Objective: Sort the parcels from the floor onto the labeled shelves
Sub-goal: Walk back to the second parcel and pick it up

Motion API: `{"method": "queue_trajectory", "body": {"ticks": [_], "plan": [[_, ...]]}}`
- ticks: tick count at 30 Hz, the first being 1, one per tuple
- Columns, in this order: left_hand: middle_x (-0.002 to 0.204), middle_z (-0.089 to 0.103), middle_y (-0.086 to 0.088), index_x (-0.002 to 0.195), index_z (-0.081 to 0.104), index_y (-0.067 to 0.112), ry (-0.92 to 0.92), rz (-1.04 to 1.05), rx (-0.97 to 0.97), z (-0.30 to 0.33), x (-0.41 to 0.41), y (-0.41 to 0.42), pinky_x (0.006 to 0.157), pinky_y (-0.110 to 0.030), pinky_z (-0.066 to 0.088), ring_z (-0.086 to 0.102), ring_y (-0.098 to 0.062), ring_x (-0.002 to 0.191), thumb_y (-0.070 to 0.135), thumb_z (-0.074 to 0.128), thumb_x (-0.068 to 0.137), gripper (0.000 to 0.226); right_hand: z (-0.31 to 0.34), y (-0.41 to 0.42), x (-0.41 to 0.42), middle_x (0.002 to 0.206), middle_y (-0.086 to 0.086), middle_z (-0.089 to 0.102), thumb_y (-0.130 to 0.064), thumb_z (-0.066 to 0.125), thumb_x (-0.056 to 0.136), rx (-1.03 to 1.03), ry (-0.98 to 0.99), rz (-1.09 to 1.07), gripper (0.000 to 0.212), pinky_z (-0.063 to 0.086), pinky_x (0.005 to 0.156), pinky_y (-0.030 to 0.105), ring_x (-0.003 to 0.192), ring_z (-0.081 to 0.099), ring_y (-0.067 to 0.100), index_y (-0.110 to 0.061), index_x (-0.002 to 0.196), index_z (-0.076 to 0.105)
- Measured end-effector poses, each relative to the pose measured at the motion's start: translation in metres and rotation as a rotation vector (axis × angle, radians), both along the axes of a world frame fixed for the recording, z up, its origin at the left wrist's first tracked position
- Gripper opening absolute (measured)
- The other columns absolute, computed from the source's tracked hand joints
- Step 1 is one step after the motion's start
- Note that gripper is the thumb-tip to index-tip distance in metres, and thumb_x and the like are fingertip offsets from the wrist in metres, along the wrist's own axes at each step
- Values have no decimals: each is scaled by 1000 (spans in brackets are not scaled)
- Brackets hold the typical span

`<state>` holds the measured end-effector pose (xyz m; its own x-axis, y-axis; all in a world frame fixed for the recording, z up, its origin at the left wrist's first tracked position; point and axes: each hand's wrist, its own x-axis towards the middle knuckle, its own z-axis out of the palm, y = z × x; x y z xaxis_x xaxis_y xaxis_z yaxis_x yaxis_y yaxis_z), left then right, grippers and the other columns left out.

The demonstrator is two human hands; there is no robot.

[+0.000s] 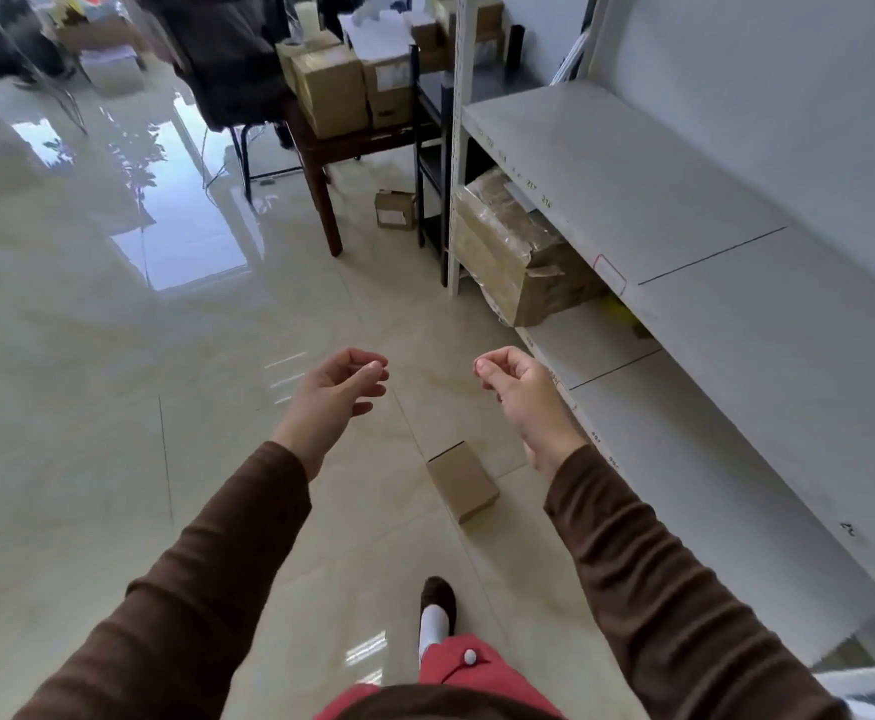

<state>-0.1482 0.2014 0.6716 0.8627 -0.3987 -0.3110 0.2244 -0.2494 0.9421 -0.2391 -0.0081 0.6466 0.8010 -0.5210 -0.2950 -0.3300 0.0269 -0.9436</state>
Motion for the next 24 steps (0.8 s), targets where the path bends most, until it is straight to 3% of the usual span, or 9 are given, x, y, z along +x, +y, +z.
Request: {"method": "queue_trajectory", "body": {"ticks": [7,13,16,20,24], "plan": [[104,71,-2,103,70,19,27,-78,23,-5,125,-21,91,-38,53,67,-17,95,21,59,101,12,-1,-9,115,89,-4,67,-24,63,99,34,-9,-54,10,49,81,24,83,59,9,-20,92,69],[105,72,-3,104,71,19,9,-312,75,-14,241,-53,94,-39,53,68,-17,96,21,57,102,14,-13,-20,197,88,-3,65,-23,63,99,38,1,-258,11,47,83,28,85,58,13,-22,89,68],[105,72,-3,106,71,17,-8,-450,106,-16,296,-70,93,-38,53,68,-17,96,21,57,102,15,-15,-17,229,90,1,64,-23,63,100,38,-4,-393,13,46,80,26,84,57,13,-13,97,71],[106,73,-5,114,70,9,-27,-646,140,-20,338,-106,91,-36,54,68,-16,95,21,57,102,21,-19,-10,244,91,5,63,-21,62,101,21,12,-582,22,44,71,21,82,56,13,-1,106,71],[103,72,-4,108,70,14,-7,-881,154,-35,340,-162,87,-34,53,68,-17,95,21,58,101,15,-32,-17,223,89,6,62,-24,63,100,25,41,-813,28,43,77,29,84,57,16,3,106,70]]}}
